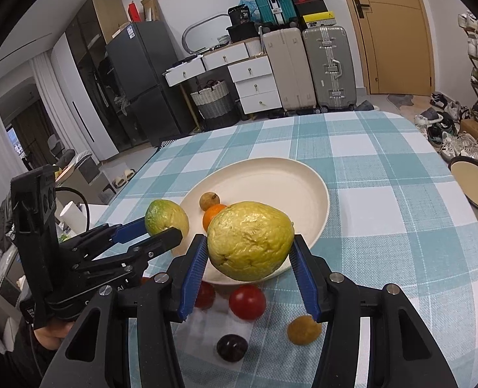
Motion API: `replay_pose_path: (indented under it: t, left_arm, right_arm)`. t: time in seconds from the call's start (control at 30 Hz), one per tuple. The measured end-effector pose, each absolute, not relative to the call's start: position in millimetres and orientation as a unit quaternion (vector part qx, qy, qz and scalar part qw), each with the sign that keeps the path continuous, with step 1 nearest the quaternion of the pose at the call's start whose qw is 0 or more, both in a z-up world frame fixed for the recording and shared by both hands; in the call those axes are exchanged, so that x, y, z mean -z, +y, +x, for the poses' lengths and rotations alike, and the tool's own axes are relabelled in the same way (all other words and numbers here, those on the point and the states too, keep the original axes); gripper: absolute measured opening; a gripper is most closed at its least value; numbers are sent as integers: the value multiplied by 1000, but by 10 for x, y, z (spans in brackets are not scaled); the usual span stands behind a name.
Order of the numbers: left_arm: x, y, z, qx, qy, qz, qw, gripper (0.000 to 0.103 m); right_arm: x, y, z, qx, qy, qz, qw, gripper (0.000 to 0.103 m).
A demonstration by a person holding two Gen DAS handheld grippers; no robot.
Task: Organize fruits
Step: 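Carry the pomelo and green citrus onto the plate and open both tools, then withdraw both tools from the plate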
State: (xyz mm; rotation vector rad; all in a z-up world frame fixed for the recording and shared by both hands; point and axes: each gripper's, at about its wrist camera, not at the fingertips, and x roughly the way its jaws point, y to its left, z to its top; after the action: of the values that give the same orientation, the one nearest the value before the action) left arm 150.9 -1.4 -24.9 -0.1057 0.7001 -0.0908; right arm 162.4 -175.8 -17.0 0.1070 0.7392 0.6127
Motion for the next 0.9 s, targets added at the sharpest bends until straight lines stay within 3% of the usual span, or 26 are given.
replay_pose_path:
  t: [0.67, 0.83, 0.9]
  left_arm:
    - [295, -14, 1569, 50, 345, -44, 936, 46]
    - [291, -22, 1515, 47, 340, -40, 938, 46]
    - [271, -2, 1460, 51, 336, -44, 939, 51]
  right_arm:
    - [411, -1530, 1819, -276, 380, 14, 883, 54]
    - [386, -1614, 1743, -265, 373, 18, 889, 61]
    - [371, -1670, 1688, -265, 370, 20, 890, 68]
